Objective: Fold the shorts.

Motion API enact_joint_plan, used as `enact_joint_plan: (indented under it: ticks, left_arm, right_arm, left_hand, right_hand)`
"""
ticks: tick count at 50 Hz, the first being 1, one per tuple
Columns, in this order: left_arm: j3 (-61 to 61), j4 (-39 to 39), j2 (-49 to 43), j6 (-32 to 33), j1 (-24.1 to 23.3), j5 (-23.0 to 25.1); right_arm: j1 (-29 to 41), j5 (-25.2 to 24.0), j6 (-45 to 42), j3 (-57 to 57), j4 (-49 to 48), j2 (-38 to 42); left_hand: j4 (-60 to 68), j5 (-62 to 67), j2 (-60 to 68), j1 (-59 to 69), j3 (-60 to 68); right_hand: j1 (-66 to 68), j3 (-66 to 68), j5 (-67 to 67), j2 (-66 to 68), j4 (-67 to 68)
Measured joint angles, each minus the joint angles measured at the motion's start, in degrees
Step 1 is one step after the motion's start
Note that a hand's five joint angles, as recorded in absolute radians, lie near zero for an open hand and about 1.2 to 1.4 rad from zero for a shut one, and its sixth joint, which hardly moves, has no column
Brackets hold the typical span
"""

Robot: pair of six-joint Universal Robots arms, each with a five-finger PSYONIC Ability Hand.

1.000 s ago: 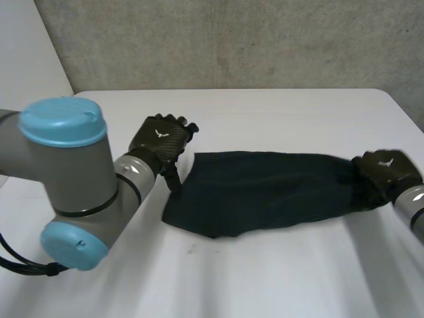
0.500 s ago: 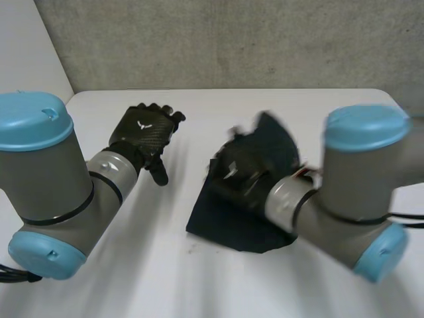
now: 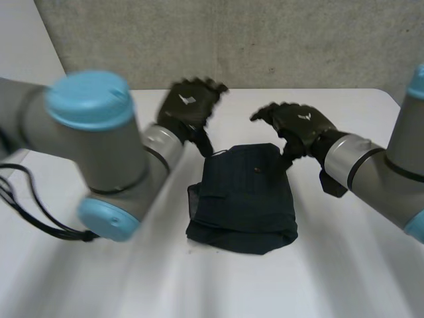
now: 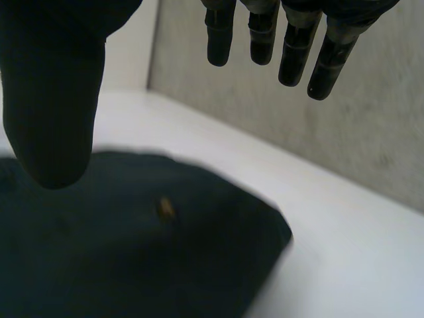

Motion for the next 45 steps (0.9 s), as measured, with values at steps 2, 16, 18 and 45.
enact_joint_plan:
  ticks: [2, 16, 18, 45]
  left_arm:
    - [0.8, -0.4, -2.3, -0.1, -1.0, 0.0]
    - [3.6, -10.9, -15.6, 3.9, -3.0, -3.2]
    - [3.5, -11.4, -15.7, 4.5, -2.9, -3.9]
    - [3.3, -13.3, 14.9, 4.4, 4.5, -5.5]
  right_arm:
    - [0.0, 1.4, -1.4, 0.0, 0.3, 1.4]
    - [0.7, 8.7, -9.1, -0.4, 0.3, 13.8]
    - [0.7, 8.6, -9.1, -0.5, 0.2, 14.1]
    - [-0.1, 15.8, -9.8, -2.1, -8.0, -10.8]
  left_hand:
    - [0.0, 0.0, 0.0, 0.1, 0.0]
    - [0.0, 0.0, 0.0, 0.2, 0.0]
    - [0.0, 0.0, 0.0, 0.2, 0.0]
    - [0.0, 0.0, 0.0, 0.2, 0.0]
  right_hand:
    - [0.0, 0.0, 0.0, 0.0, 0.0]
    - [-1.2, 0.0, 0.0, 0.0, 0.0]
    - [-1.2, 0.0, 0.0, 0.0, 0.0]
    - [-1.6, 0.0, -0.2, -0.7, 0.0]
